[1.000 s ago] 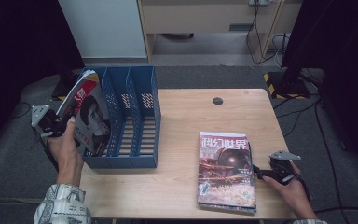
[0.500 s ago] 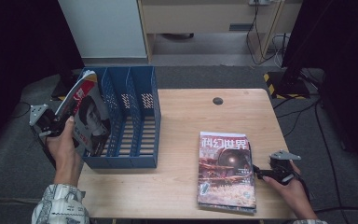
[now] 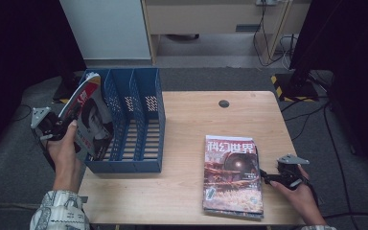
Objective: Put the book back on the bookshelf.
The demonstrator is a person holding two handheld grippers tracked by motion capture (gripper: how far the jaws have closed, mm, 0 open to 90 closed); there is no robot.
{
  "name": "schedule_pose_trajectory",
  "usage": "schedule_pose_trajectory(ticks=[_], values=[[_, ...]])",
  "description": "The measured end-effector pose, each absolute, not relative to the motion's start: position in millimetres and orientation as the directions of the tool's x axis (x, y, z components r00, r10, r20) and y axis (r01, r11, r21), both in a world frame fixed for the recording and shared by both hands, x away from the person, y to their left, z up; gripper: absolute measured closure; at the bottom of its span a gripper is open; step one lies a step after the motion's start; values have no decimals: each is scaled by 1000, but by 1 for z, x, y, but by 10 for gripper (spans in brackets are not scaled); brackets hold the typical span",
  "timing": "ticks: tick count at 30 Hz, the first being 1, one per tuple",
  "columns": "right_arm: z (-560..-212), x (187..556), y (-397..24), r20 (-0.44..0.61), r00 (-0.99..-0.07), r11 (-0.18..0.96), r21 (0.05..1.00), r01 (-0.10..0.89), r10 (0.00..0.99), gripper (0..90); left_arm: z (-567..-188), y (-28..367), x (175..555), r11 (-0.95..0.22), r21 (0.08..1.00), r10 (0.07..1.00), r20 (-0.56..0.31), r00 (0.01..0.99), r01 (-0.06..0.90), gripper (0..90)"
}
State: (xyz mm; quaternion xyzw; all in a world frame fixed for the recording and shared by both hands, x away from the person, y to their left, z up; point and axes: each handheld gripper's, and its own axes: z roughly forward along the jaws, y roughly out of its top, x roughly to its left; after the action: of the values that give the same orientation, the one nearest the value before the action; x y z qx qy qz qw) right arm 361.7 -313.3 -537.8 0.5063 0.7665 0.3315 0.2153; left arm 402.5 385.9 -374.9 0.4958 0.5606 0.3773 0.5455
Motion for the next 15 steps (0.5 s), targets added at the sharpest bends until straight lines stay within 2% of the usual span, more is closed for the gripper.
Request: schedule_pose_trajectory(ticks=[15], values=[[-538, 362, -313, 5, -396, 268, 727, 632, 918, 127, -376, 385, 399, 171, 971, 977, -189, 100, 169, 640]])
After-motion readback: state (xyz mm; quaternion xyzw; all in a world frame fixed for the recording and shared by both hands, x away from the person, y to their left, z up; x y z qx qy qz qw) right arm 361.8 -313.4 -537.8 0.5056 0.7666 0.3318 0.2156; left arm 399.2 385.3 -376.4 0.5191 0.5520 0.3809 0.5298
